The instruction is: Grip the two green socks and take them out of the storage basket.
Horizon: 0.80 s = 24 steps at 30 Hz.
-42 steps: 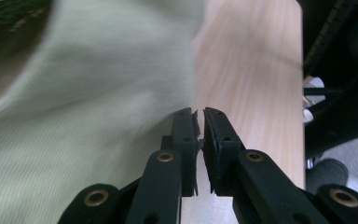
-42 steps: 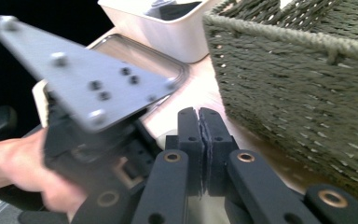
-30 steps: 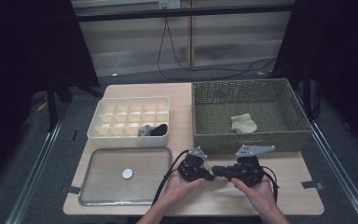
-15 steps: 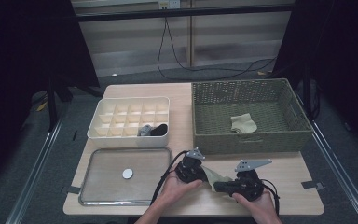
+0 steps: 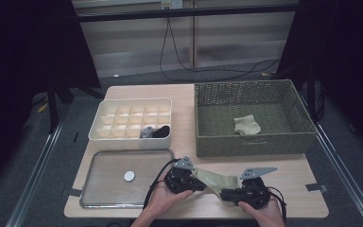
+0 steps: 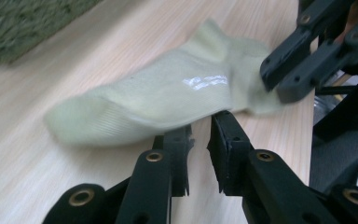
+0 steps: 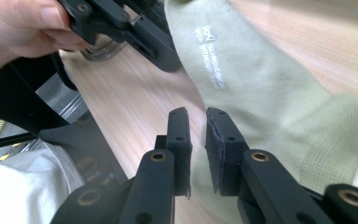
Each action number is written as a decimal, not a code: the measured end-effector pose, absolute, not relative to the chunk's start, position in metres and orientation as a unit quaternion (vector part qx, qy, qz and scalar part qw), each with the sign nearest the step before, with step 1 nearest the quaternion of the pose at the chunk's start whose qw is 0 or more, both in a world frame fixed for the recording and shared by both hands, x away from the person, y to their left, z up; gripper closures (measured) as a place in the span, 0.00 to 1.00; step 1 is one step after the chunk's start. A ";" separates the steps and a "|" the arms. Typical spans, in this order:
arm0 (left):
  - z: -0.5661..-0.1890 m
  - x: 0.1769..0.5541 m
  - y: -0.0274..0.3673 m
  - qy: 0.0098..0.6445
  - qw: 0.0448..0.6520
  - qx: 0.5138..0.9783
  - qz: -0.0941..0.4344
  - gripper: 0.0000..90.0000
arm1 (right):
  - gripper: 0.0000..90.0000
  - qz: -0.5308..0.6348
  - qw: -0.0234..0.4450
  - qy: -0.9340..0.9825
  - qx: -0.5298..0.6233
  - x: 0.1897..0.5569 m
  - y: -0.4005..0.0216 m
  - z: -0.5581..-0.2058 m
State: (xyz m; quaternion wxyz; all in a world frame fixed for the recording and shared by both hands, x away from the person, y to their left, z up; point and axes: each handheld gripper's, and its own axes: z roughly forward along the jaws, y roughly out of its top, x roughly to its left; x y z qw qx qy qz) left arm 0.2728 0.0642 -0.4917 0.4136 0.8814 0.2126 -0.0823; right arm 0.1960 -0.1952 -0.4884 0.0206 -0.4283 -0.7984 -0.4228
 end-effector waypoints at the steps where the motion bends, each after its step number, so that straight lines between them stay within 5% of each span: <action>1: -0.493 0.273 0.067 0.217 0.417 0.878 -0.087 0.85 | 0.88 -0.420 0.018 -0.800 -0.428 0.195 -0.196 -0.489; 12: -0.480 0.274 0.089 0.216 0.427 0.875 -0.070 0.85 | 0.90 -0.413 0.008 -0.796 -0.443 0.199 -0.201 -0.493; 24: -0.486 0.297 0.062 0.195 0.402 0.892 -0.068 0.87 | 0.92 -0.410 -0.007 -0.779 -0.475 0.209 -0.216 -0.495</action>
